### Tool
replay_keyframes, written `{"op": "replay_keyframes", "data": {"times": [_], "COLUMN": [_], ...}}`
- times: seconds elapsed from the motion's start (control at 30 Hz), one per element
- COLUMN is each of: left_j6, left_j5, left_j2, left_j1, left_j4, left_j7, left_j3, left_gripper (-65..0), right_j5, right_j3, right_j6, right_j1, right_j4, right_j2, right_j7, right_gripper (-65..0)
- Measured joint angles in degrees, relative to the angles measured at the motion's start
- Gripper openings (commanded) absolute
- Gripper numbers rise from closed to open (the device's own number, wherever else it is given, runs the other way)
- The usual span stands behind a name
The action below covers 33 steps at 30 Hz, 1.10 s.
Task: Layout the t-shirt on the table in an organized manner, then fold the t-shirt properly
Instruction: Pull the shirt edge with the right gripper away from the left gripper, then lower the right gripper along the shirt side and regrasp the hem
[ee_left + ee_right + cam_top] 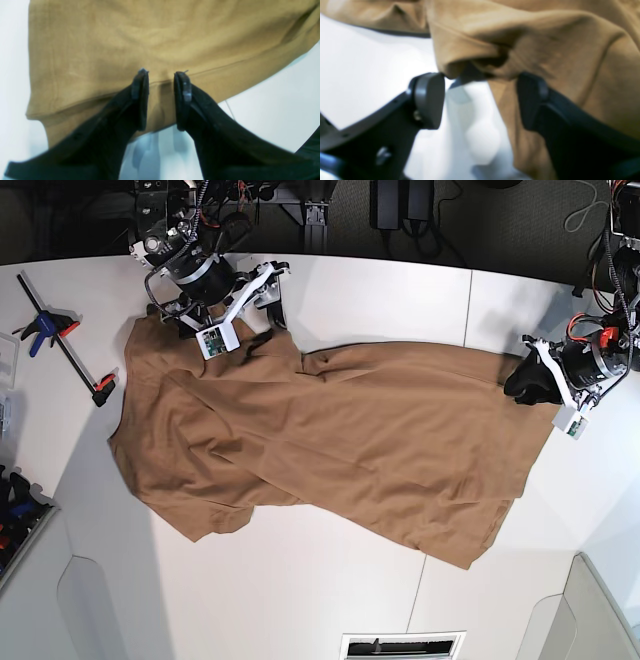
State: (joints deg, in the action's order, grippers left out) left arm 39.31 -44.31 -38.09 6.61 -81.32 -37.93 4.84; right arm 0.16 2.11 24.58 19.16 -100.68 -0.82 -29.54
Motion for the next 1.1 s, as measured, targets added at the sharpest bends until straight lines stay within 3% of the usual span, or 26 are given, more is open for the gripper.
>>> {"op": "replay_keyframes", "data": {"times": [0.13, 0.27, 0.4, 0.57, 0.8, 0.93, 1.03, 1.1], "left_j6": [0.02, 0.02, 0.00, 0.04, 0.11, 0.13, 0.13, 0.13], "left_j5": [0.42, 4.35, 4.11, -3.39, -3.10, -3.19, -3.32, -3.32], "left_j2": [0.48, 1.29, 1.09, -0.85, -1.60, -1.49, -1.46, -1.46], "left_j1": [0.00, -0.09, -0.13, 1.03, 2.23, 2.14, 2.12, 2.12], "left_j4": [0.00, 0.00, 0.11, -1.22, -2.34, -2.34, -2.34, -2.34], "left_j7": [0.24, 0.24, -0.28, -4.11, -4.26, -4.26, -4.26, -4.26], "left_j3": [0.00, 0.00, 0.00, 0.00, 3.34, 3.48, 3.48, 3.48], "left_gripper": [-47.0, -47.0, -47.0, -47.2, -47.2, -47.2, -47.2, -47.2], "right_j5": [-0.50, -0.66, 0.92, 4.46, 10.80, 14.21, 16.39, 17.73], "right_j3": [0.00, 0.02, 0.02, 0.02, 0.02, 0.02, 0.02, 0.02], "right_j6": [-0.26, -0.42, -0.39, 1.70, 4.85, 4.96, 6.08, 6.56], "right_j1": [-1.88, -2.54, -2.54, 1.95, 11.80, 16.11, 17.14, 17.20], "right_j4": [0.20, 0.20, -0.24, -6.45, -21.27, -23.19, -23.28, -23.45], "right_j2": [0.02, 0.02, 0.02, 0.02, 0.02, 0.02, 0.02, 0.04], "right_j7": [-0.28, -1.46, -4.26, -9.05, -9.16, -13.40, -13.60, -13.31], "right_gripper": [-52.3, -65.0, -65.0, -65.0, -65.0, -65.0, -65.0, -47.5]}}
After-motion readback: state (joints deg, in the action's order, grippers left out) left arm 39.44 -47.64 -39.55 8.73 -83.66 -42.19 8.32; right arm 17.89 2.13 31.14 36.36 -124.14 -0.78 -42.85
